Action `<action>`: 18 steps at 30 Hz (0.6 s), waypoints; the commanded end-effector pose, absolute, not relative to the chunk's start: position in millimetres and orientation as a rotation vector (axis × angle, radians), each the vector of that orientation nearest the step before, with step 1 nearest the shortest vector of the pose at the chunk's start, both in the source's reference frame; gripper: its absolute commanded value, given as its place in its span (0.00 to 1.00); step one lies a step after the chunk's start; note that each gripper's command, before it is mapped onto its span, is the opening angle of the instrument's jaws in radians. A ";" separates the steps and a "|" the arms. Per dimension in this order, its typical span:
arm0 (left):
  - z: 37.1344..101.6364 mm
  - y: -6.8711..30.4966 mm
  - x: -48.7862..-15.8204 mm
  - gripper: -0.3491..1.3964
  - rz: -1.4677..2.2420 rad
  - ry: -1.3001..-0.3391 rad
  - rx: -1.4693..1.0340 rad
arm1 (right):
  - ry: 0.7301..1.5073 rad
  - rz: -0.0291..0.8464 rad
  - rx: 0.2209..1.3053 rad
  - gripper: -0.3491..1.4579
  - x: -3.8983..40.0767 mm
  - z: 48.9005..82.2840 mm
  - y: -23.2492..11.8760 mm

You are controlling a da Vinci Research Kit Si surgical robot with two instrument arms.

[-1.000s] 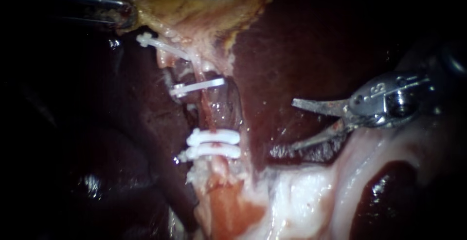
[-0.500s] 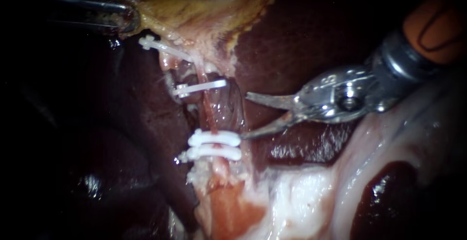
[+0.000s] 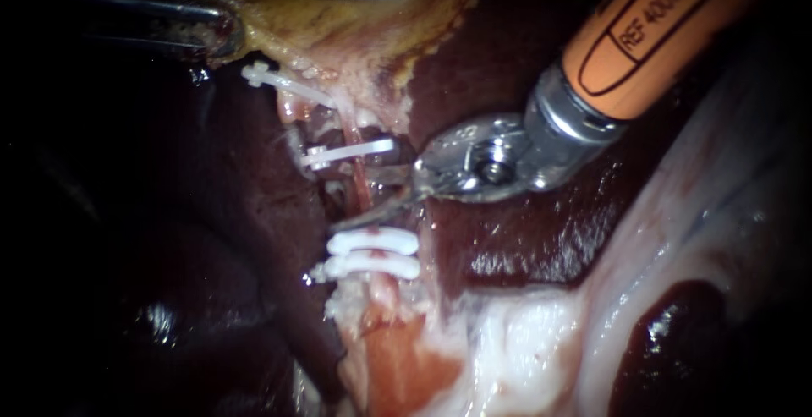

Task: Go to the cutting position right tube

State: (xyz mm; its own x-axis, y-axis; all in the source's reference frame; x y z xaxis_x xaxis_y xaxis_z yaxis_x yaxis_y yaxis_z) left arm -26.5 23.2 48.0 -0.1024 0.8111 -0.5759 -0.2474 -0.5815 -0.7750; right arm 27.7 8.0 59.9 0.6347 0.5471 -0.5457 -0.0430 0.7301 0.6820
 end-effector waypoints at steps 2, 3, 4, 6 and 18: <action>48.0 23.3 -26.5 0.00 1.781 -0.652 -1.410 | 0.836 0.383 0.696 0.94 28.2 60.2 8.0; 48.0 23.3 -26.5 0.00 1.781 -0.652 -1.410 | 0.847 0.393 0.704 0.94 28.6 60.5 7.9; 48.0 23.3 -26.5 0.00 1.781 -0.651 -1.410 | 0.856 0.392 0.705 0.94 28.9 60.7 7.8; 48.0 23.2 -26.6 0.00 1.781 -0.651 -1.410 | 0.870 0.396 0.706 0.94 29.4 60.9 7.8; 48.0 23.2 -26.6 0.00 1.781 -0.651 -1.410 | 1.013 0.402 0.849 0.96 30.3 59.3 6.9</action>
